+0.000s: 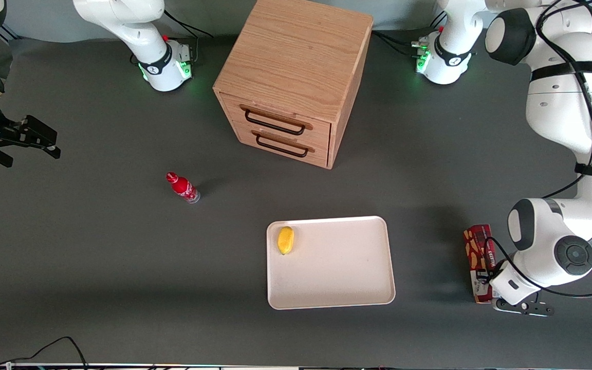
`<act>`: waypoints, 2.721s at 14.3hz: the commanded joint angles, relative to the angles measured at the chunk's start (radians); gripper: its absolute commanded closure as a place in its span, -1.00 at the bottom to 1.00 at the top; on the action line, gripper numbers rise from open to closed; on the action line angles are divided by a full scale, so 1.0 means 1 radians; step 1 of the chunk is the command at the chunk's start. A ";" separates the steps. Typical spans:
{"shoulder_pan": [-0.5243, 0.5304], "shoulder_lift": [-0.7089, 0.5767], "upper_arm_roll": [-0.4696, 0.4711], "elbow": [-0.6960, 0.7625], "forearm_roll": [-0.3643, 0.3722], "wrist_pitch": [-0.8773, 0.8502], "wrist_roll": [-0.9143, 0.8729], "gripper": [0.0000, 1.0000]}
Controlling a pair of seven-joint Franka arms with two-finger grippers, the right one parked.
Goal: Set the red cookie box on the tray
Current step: 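Lower the left gripper onto the red cookie box and close it, then lift the box upright and carry it over the white tray, then lower the box onto the tray and open the left gripper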
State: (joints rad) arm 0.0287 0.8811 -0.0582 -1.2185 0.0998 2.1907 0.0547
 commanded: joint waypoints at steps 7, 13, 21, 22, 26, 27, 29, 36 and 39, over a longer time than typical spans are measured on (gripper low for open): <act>-0.058 -0.325 -0.054 0.159 -0.020 -0.498 -0.160 1.00; -0.237 -0.268 -0.130 0.168 0.012 -0.407 -0.490 1.00; -0.372 0.021 -0.129 0.160 0.196 -0.108 -0.611 1.00; -0.374 0.045 -0.129 0.160 0.205 -0.085 -0.613 1.00; -0.375 0.098 -0.129 0.162 0.224 -0.036 -0.613 1.00; -0.375 0.105 -0.129 0.160 0.228 -0.023 -0.612 1.00; -0.375 0.117 -0.129 0.160 0.238 -0.011 -0.611 1.00; -0.359 0.072 -0.130 0.157 0.235 -0.046 -0.613 -1.00; -0.343 -0.046 -0.132 0.122 0.235 -0.236 -0.593 -1.00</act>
State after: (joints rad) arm -0.3217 0.9463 -0.1960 -1.0526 0.3278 2.0861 -0.5355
